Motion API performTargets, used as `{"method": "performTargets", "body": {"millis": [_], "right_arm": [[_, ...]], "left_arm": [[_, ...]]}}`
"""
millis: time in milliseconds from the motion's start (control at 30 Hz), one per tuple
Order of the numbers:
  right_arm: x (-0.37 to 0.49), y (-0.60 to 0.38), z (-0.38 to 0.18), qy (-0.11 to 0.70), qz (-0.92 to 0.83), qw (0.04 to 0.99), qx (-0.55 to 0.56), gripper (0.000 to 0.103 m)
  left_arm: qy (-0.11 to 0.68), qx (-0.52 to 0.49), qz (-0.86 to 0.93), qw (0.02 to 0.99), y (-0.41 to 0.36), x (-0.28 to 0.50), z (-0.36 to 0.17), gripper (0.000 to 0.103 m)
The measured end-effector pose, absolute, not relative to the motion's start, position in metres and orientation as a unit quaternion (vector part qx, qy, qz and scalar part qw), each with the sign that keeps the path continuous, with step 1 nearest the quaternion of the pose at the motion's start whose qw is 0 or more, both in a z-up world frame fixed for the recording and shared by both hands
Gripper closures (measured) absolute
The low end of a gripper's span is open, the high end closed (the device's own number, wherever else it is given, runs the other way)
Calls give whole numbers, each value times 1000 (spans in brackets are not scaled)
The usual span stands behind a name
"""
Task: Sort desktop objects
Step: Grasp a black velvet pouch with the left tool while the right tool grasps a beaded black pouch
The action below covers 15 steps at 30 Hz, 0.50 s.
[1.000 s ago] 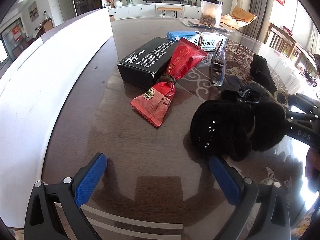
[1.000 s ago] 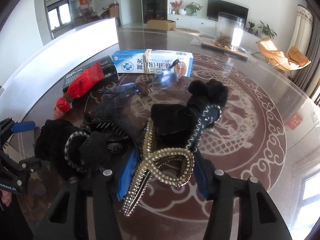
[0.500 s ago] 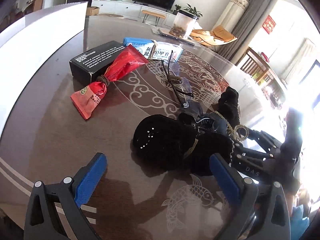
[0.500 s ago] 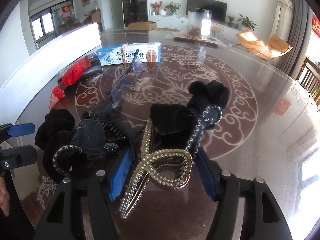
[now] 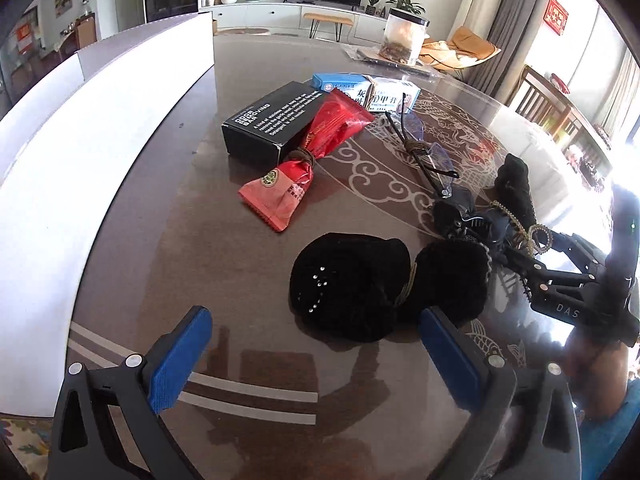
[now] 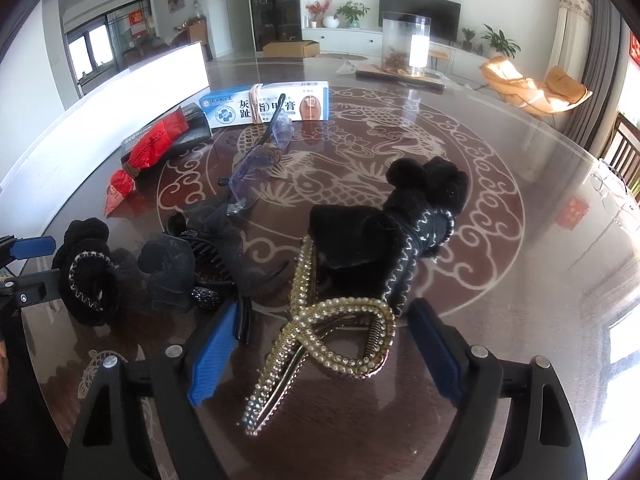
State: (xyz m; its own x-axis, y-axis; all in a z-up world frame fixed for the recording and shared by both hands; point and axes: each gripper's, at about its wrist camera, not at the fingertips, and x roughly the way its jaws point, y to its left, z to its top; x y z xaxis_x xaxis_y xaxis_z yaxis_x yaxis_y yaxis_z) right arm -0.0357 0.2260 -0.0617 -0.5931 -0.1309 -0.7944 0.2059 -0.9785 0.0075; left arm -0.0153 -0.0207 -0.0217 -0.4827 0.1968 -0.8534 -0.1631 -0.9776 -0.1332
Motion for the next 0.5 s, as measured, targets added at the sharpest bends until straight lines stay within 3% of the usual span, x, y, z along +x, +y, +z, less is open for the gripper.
{"method": "performTargets", "body": {"millis": [167, 400, 500], "right_arm": [[-36, 225, -62, 44, -891, 95, 441, 18], [-36, 226, -62, 39, -892, 93, 441, 17], [-37, 227, -62, 36, -892, 93, 440, 17]], "left_arm": [[-70, -460, 876, 126, -15, -17, 3, 0], [76, -437, 855, 269, 43, -36, -4, 0], [121, -454, 836, 284, 48, -38, -21, 0]]}}
